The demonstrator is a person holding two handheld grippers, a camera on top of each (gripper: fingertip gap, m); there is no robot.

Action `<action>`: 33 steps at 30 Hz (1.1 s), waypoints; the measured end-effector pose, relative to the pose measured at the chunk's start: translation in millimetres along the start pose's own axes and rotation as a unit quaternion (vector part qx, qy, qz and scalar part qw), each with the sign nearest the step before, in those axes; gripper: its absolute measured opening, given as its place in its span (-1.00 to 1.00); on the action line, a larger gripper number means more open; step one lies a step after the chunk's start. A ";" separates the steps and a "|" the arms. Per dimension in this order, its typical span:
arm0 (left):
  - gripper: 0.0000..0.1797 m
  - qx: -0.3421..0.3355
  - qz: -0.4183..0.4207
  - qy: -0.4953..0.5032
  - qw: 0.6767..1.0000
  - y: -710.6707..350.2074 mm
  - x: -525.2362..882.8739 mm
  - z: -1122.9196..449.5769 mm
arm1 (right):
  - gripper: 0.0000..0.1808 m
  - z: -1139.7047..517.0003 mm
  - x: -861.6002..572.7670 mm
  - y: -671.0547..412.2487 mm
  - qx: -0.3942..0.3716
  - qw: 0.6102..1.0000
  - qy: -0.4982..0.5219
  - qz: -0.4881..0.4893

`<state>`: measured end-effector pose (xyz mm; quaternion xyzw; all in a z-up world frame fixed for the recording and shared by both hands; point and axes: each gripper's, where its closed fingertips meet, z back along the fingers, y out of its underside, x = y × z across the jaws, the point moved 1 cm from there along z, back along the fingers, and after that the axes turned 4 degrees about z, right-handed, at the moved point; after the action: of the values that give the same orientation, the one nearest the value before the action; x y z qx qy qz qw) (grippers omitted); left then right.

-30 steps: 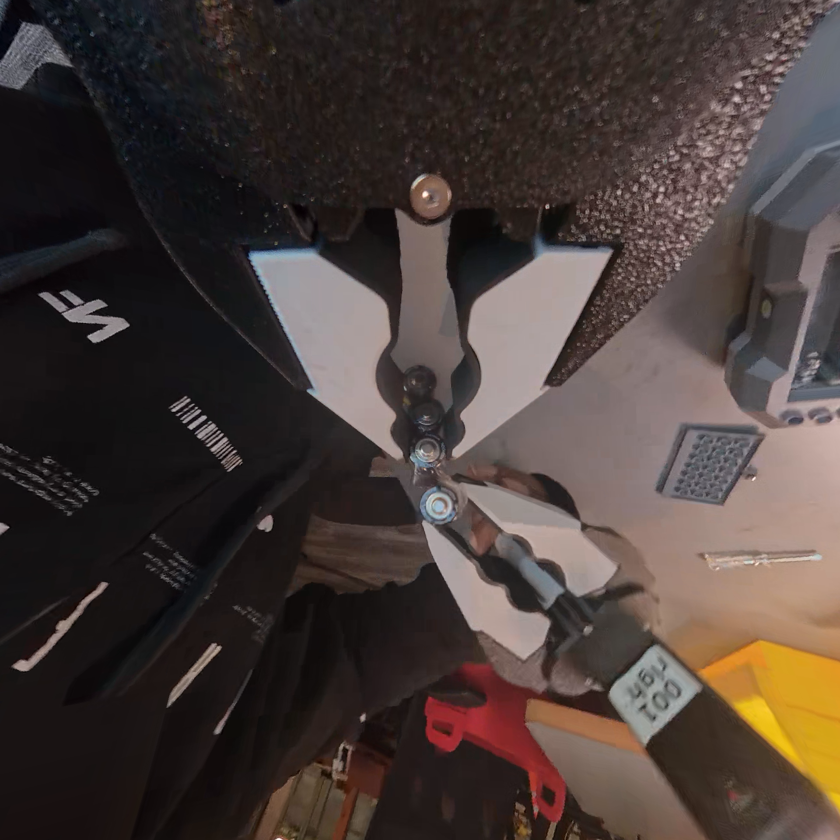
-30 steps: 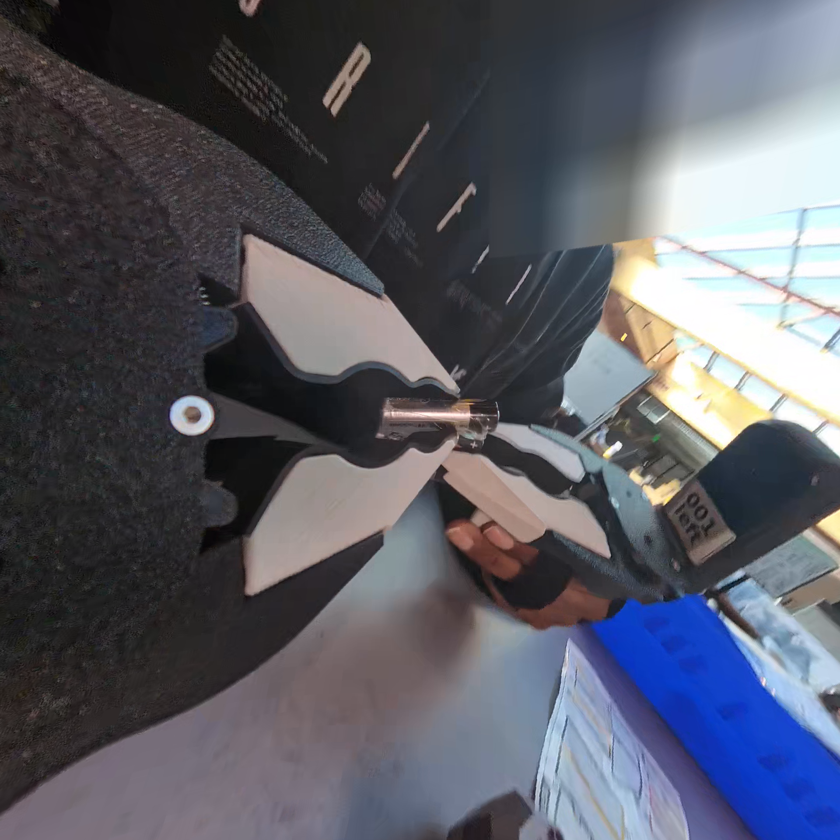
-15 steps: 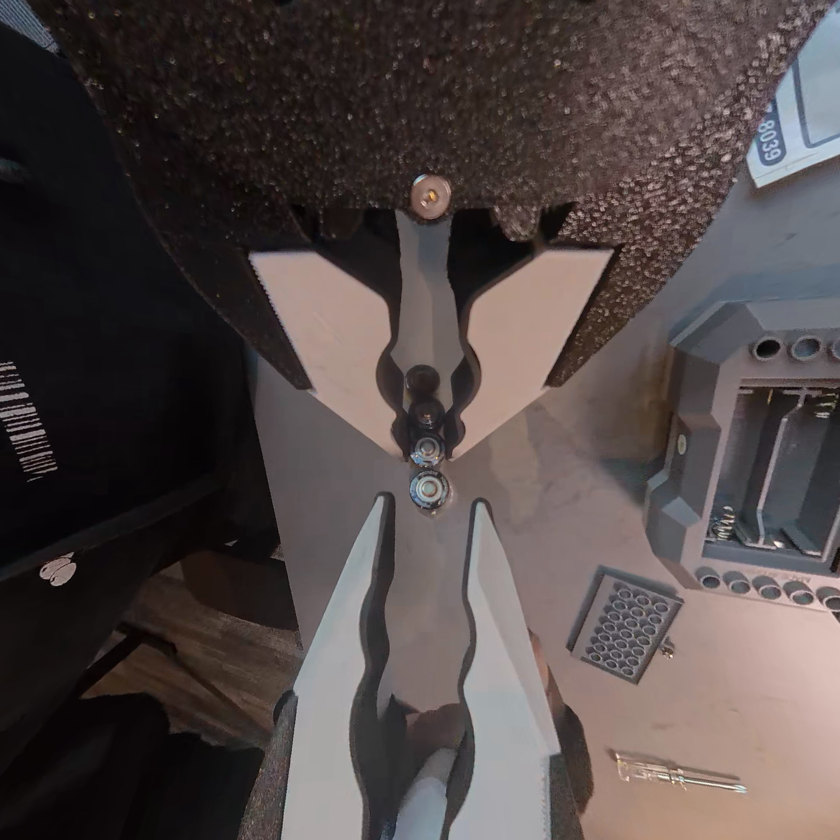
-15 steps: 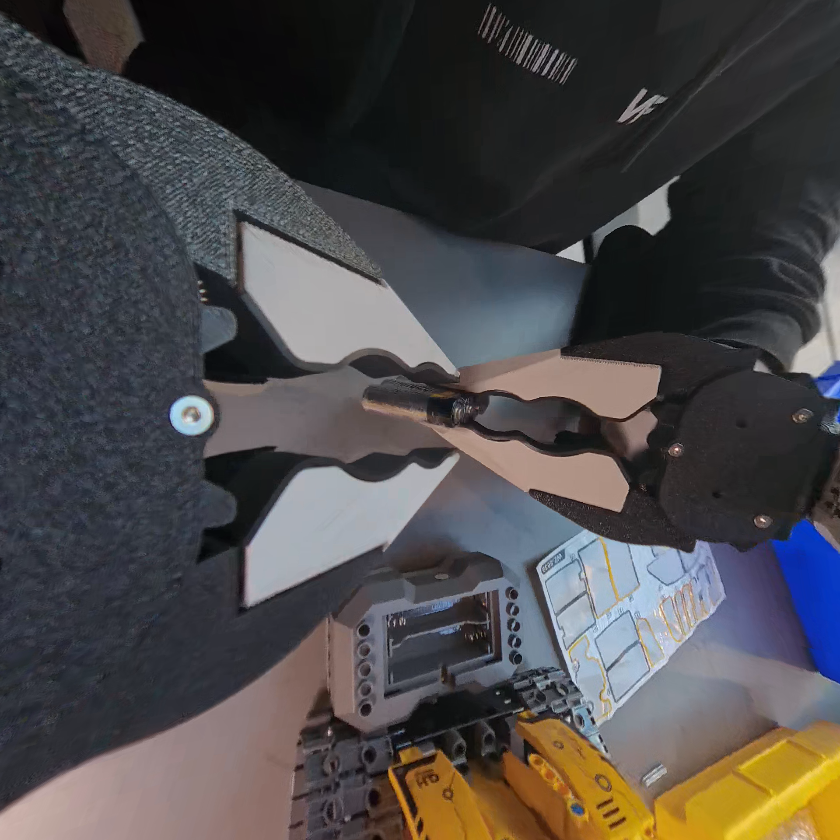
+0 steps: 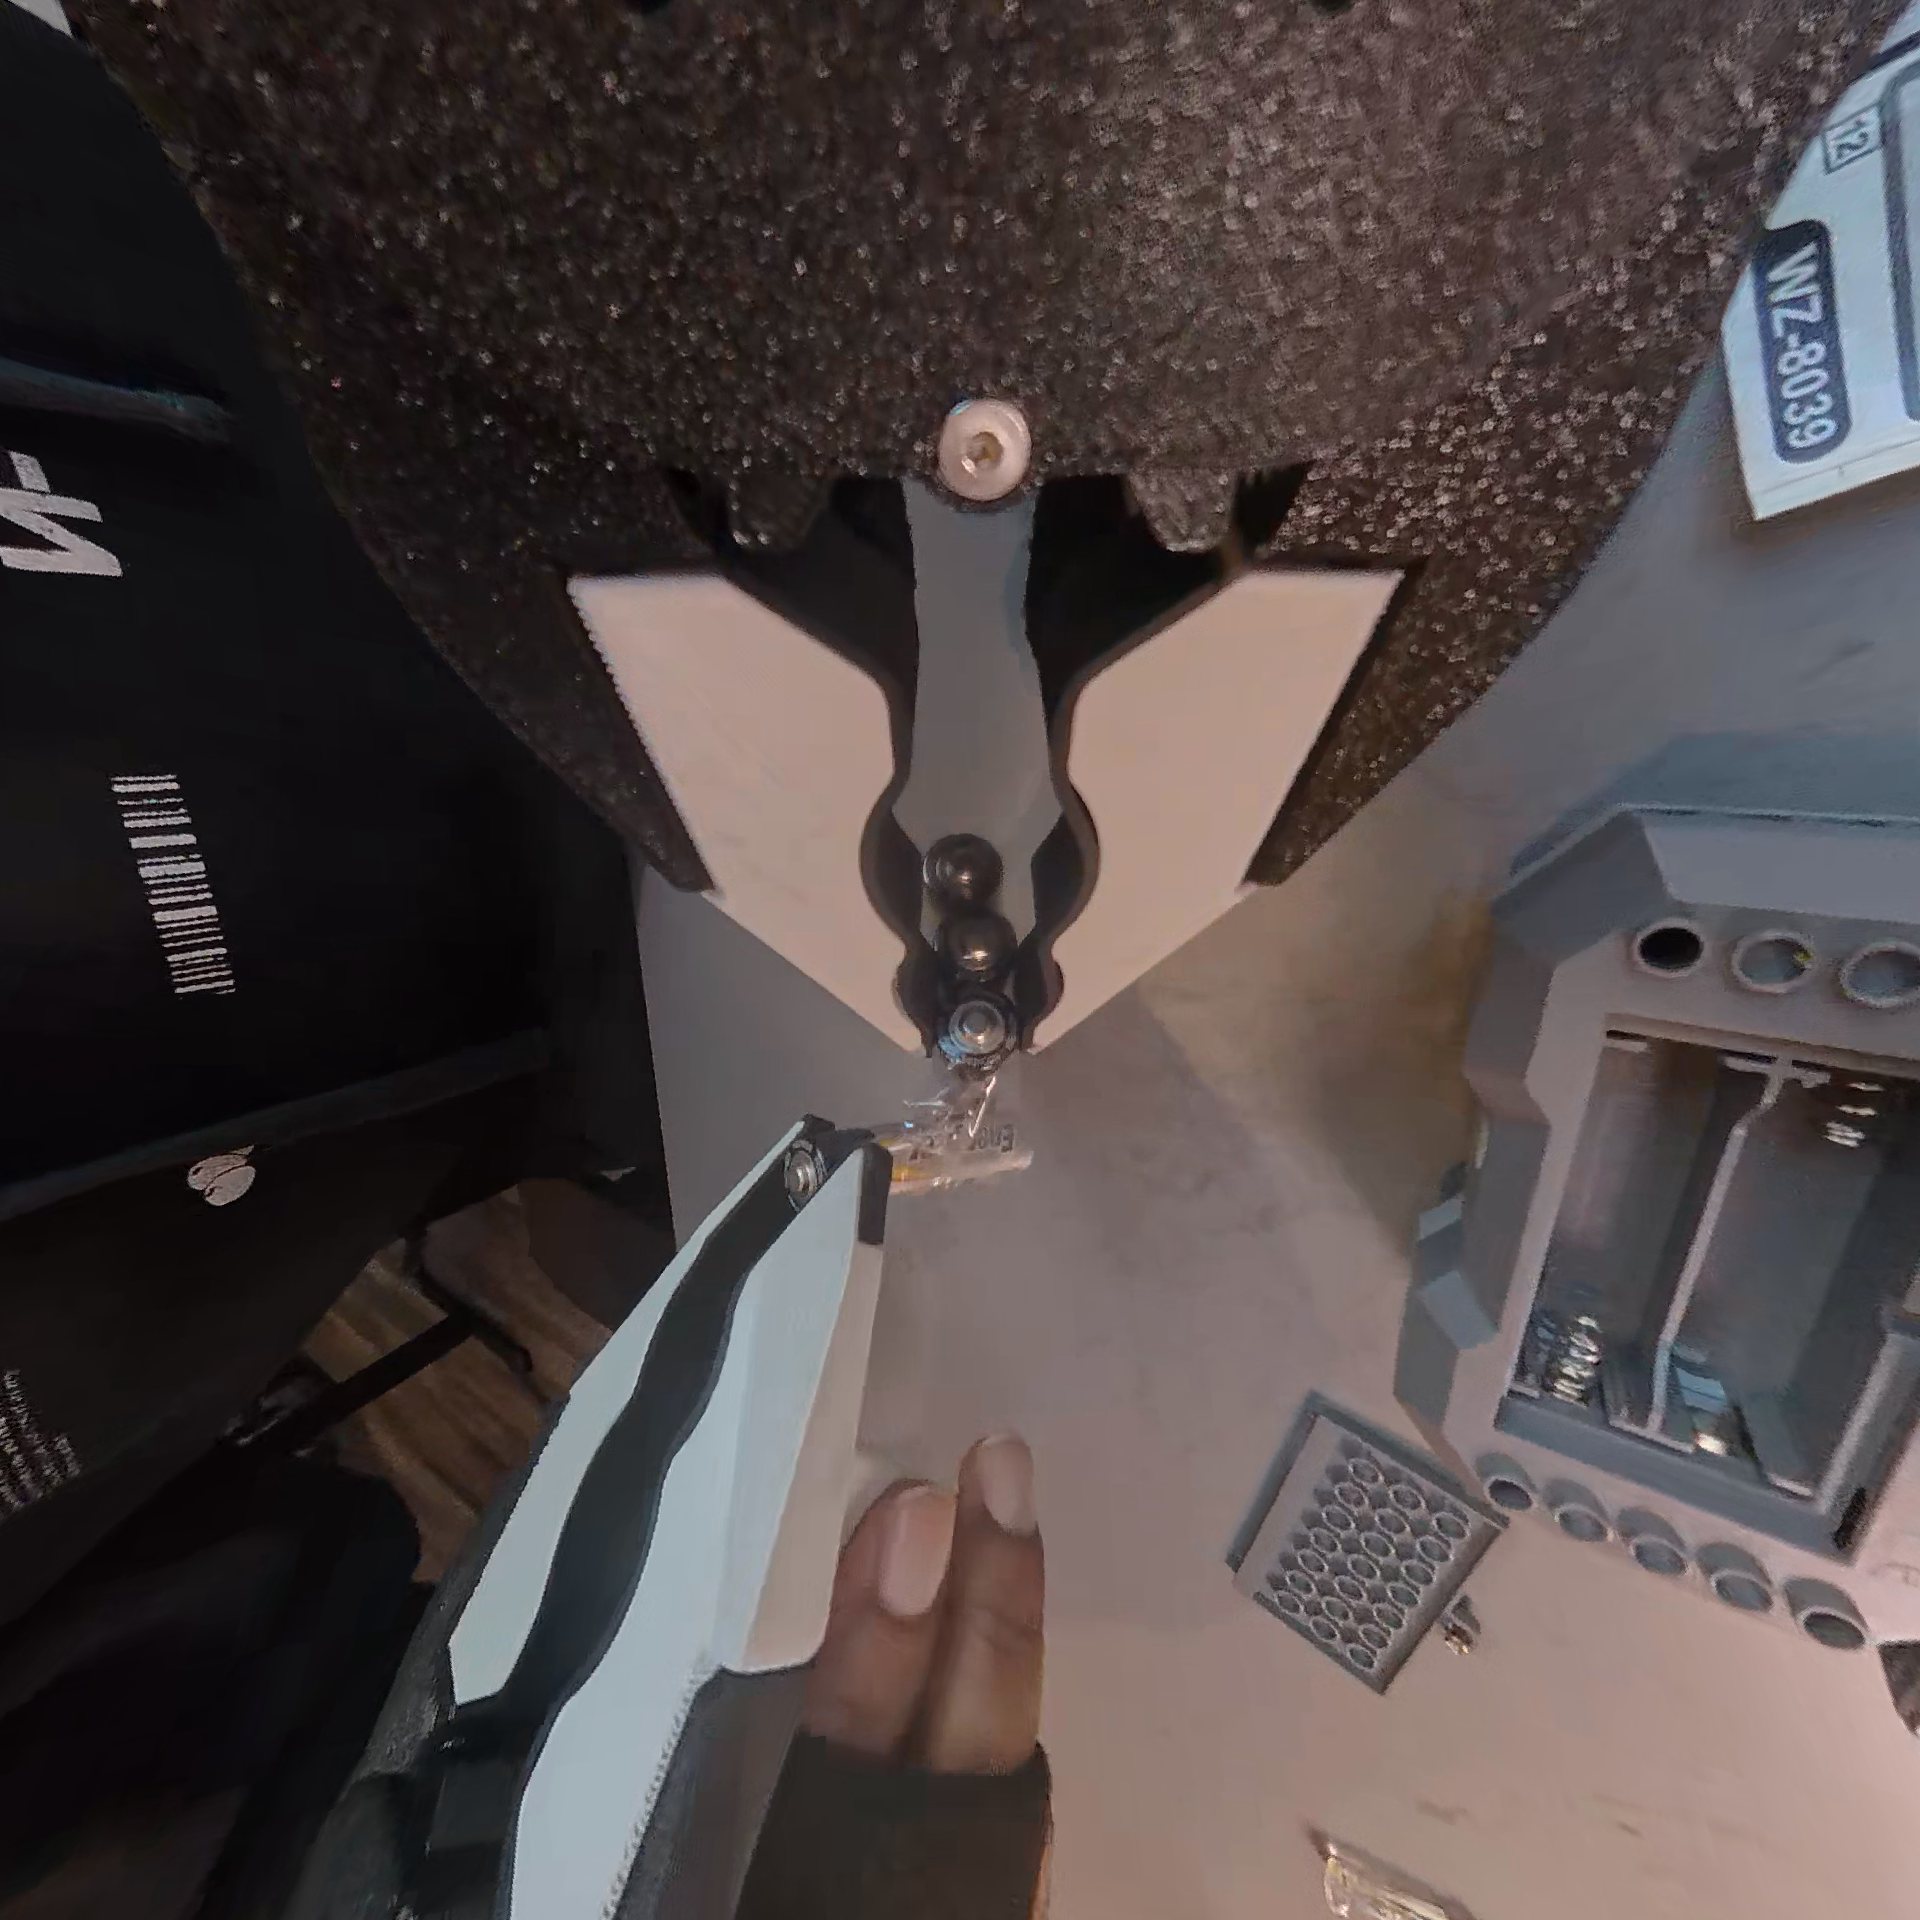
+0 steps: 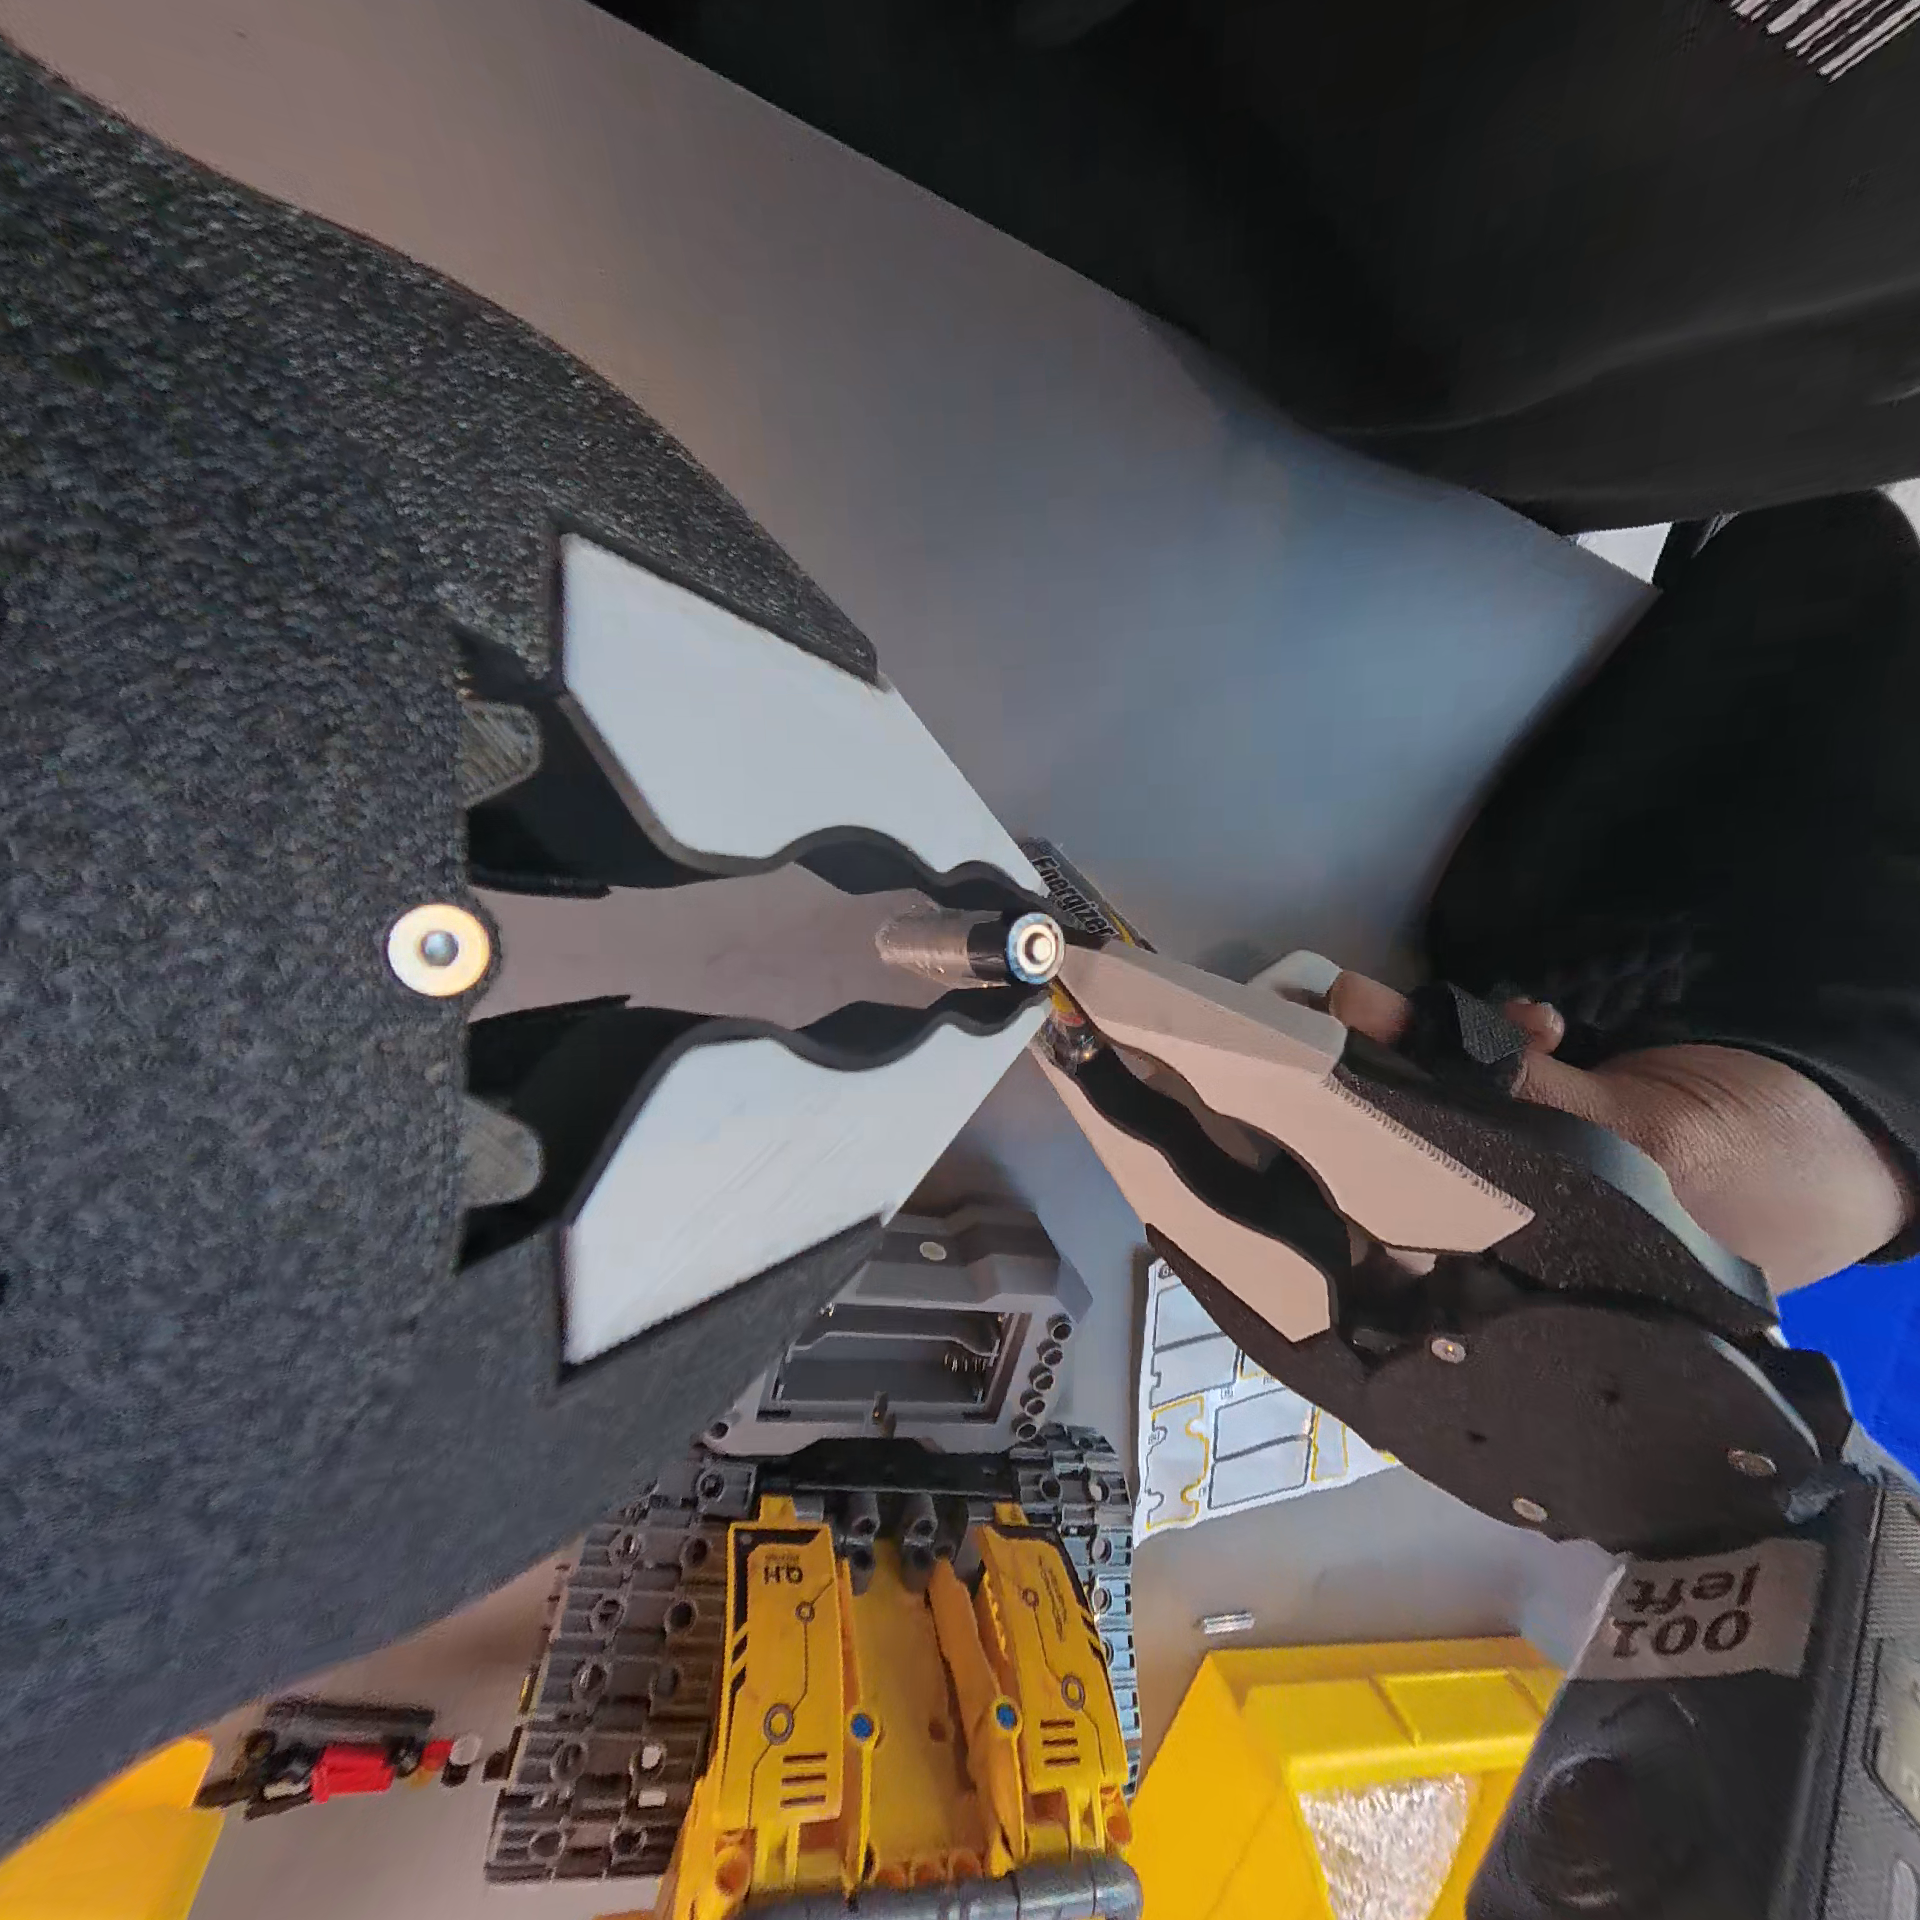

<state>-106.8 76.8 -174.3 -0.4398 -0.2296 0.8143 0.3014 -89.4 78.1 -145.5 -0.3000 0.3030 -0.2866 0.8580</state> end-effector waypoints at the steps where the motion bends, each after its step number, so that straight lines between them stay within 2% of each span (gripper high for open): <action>1: -0.86 0.004 0.006 0.008 1.000 1.4 -1.4 -0.6 | -0.85 0.2 2.0 -0.4 -0.005 1.000 0.002 0.001; 11: -0.86 0.010 0.079 0.032 0.996 6.8 2.2 -0.5 | -0.85 16.9 12.9 10.8 -0.027 0.998 0.055 0.001; 15: -0.86 0.012 0.075 0.022 0.997 7.8 2.8 2.1 | -0.85 29.5 16.2 21.5 -0.037 0.995 0.073 -0.054; 18: -0.84 0.014 0.082 0.021 0.996 8.4 4.0 -1.6 | -0.85 44.4 13.6 10.9 -0.115 0.982 0.067 -0.134; 22: -0.74 0.019 0.081 0.003 0.997 9.9 7.7 -3.2 | -0.85 68.1 -8.5 2.9 -0.186 0.959 0.087 -0.197; 26: -0.46 0.011 0.043 -0.052 0.998 7.4 14.1 6.1 | -0.85 65.9 -19.7 4.6 -0.198 0.951 0.091 -0.219; 28: -0.45 -0.020 0.012 -0.060 0.998 -1.4 9.7 16.8 | -0.85 63.1 -23.6 0.0 -0.215 0.945 0.085 -0.230; 33: -0.48 -0.163 -0.100 -0.090 0.977 -43.1 -6.8 41.4 | -0.85 69.0 -50.4 -25.4 -0.298 0.913 0.096 -0.263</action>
<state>-126.7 98.3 -121.8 -0.3829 -0.4282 0.7676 0.2843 -82.4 119.0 -66.6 -0.5818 0.3655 -0.4252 0.5892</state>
